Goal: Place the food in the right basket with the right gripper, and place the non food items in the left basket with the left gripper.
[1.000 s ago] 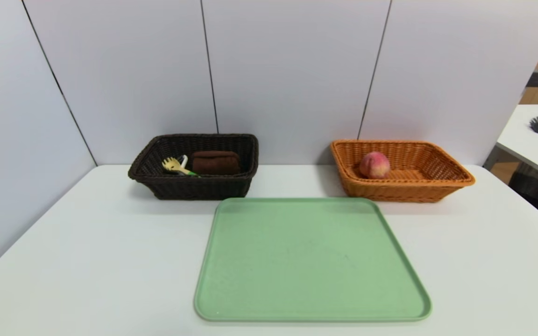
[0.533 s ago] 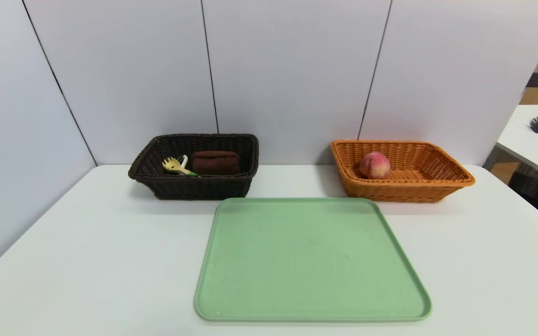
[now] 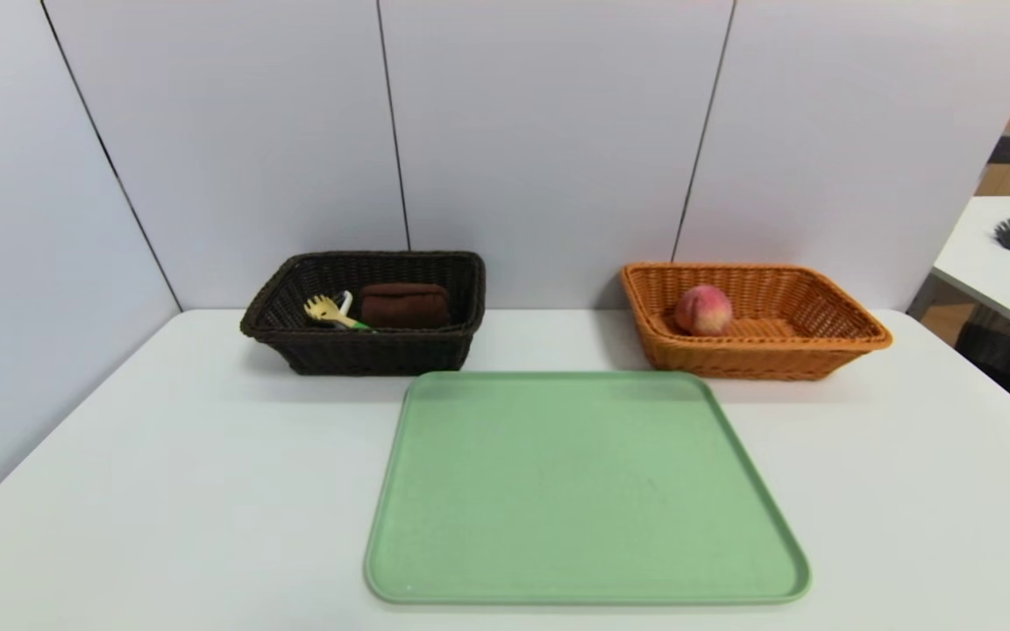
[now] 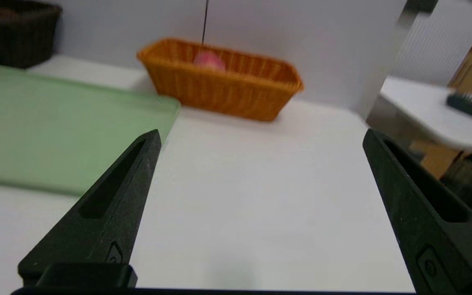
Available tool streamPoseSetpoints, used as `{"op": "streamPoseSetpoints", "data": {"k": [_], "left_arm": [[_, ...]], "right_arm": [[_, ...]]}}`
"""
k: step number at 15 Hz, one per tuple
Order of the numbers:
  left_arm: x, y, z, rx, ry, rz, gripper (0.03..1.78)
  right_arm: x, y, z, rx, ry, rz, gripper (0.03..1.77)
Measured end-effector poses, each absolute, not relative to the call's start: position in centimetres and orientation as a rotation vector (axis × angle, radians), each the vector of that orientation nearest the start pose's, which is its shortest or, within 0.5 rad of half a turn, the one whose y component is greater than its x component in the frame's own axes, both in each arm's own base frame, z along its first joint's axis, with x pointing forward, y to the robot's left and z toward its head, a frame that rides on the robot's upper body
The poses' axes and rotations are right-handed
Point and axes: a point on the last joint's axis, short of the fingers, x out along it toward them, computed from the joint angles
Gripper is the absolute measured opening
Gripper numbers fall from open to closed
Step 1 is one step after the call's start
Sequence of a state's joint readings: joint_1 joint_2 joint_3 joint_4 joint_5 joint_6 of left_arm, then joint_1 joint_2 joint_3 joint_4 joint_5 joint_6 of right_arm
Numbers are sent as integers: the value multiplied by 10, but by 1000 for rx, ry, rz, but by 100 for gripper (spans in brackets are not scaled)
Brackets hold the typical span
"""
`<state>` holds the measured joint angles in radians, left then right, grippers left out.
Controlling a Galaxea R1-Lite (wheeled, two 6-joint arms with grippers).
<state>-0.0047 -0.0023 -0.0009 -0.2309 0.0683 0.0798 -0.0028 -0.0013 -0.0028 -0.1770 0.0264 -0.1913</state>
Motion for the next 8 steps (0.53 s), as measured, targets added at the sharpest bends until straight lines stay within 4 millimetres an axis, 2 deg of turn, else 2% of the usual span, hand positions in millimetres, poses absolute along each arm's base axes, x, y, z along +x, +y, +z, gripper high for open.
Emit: {"op": "streamPoseSetpoints", "data": {"k": [3, 8], "left_arm": [[-24, 0, 86, 8, -104, -1, 169], [-23, 0, 83, 3, -75, -6, 169]], "right_arm": [[-23, 0, 76, -94, -3, 18, 170], [-23, 0, 75, -47, 2, 6, 170]]}}
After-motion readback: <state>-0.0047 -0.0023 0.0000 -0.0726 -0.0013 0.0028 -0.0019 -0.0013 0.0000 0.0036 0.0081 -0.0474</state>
